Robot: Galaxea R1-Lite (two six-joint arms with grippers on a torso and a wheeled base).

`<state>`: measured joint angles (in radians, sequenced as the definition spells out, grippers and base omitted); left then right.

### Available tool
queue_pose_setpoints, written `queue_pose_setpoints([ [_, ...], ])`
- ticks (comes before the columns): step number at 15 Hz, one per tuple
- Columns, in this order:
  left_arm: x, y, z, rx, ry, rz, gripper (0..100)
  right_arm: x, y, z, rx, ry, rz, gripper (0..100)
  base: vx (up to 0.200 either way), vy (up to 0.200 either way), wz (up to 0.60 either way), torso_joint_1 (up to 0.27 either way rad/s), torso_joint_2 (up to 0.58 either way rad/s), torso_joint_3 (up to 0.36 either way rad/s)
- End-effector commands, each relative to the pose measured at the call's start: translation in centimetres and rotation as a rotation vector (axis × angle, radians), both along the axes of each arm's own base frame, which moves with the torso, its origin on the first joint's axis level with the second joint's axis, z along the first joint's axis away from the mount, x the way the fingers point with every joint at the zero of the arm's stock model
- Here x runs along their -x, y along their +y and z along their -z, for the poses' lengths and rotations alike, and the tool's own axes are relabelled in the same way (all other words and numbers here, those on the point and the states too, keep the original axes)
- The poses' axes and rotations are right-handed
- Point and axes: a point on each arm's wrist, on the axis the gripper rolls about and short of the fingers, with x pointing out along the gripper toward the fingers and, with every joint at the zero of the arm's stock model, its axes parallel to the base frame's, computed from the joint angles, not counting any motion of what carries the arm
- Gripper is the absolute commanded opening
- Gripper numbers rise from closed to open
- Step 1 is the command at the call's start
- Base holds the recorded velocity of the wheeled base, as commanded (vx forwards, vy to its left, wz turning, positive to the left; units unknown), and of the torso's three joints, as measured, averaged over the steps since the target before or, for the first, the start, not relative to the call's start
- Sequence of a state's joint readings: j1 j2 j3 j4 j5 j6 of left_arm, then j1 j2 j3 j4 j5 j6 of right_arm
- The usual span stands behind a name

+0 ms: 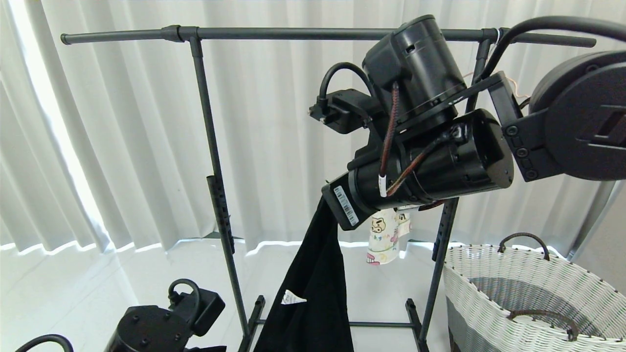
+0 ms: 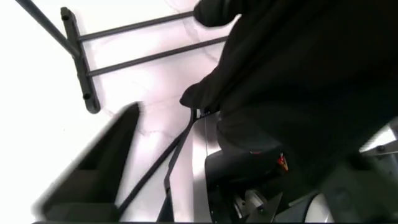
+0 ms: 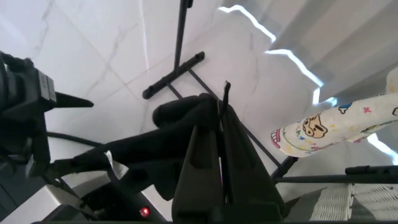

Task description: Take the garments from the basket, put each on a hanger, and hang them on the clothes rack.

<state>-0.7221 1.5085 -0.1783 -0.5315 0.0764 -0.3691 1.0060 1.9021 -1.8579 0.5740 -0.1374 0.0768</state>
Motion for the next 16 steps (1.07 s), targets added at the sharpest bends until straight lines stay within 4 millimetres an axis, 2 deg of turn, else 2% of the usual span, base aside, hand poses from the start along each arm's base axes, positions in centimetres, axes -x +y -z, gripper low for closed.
queue_pose_setpoints([
  [1, 0.1, 0.1, -0.3, 0.007, -0.019, -0.006, 0, 0.3, -0.5, -0.3, 0.009, 0.005, 0.0, 0, 0.0, 0.0, 0.0, 0.0, 0.0, 0.0],
  [4, 1.0, 1.1, 0.4, -0.112, -0.059, 0.011, 0, 1.3, -2.7, 0.8, 0.115, 0.067, 0.071, 0, 0.0, 0.0, 0.0, 0.0, 0.0, 0.0],
  [7, 1.3, 1.5, -0.3, -0.174, -0.151, 0.064, 0, 3.0, -5.3, 2.0, 0.165, 0.117, 0.106, 0, 0.0, 0.0, 0.0, 0.0, 0.0, 0.0],
  [8, 1.3, 1.5, -0.8, -0.23, -0.22, 0.109, 0, 3.9, -6.8, 3.0, 0.191, 0.15, 0.124, 0, 0.0, 0.0, 0.0, 0.0, 0.0, 0.0],
  [10, -0.1, 0.4, -3.4, -0.182, -0.329, 0.121, 0, 5.2, -9.0, 3.8, 0.201, 0.194, 0.163, 0, 0.0, 0.0, 0.0, 0.0, 0.0, 0.0],
  [12, -2.0, -1.0, -6.3, -0.167, -0.351, 0.105, 0, 6.1, -10.5, 3.5, 0.169, 0.205, 0.203, 0, 0.0, 0.0, 0.0, 0.0, 0.0, 0.0],
  [14, -3.7, -2.5, -11.2, -0.128, -0.344, 0.083, 0, 6.3, -11.7, 2.8, 0.128, 0.186, 0.271, 0, 0.0, 0.0, 0.0, 0.0, 0.0, 0.0],
  [15, -4.1, -2.8, -12.8, -0.109, -0.337, 0.079, 0, 6.4, -12.0, 2.6, 0.112, 0.186, 0.286, 0, 0.0, 0.0, 0.0, 0.0, 0.0, 0.0],
  [16, -4.7, -3.5, -16.4, -0.065, -0.324, 0.114, 0, 6.3, -12.8, 1.9, 0.073, 0.179, 0.318, 0, 0.0, 0.0, 0.0, 0.0, 0.0, 0.0],
])
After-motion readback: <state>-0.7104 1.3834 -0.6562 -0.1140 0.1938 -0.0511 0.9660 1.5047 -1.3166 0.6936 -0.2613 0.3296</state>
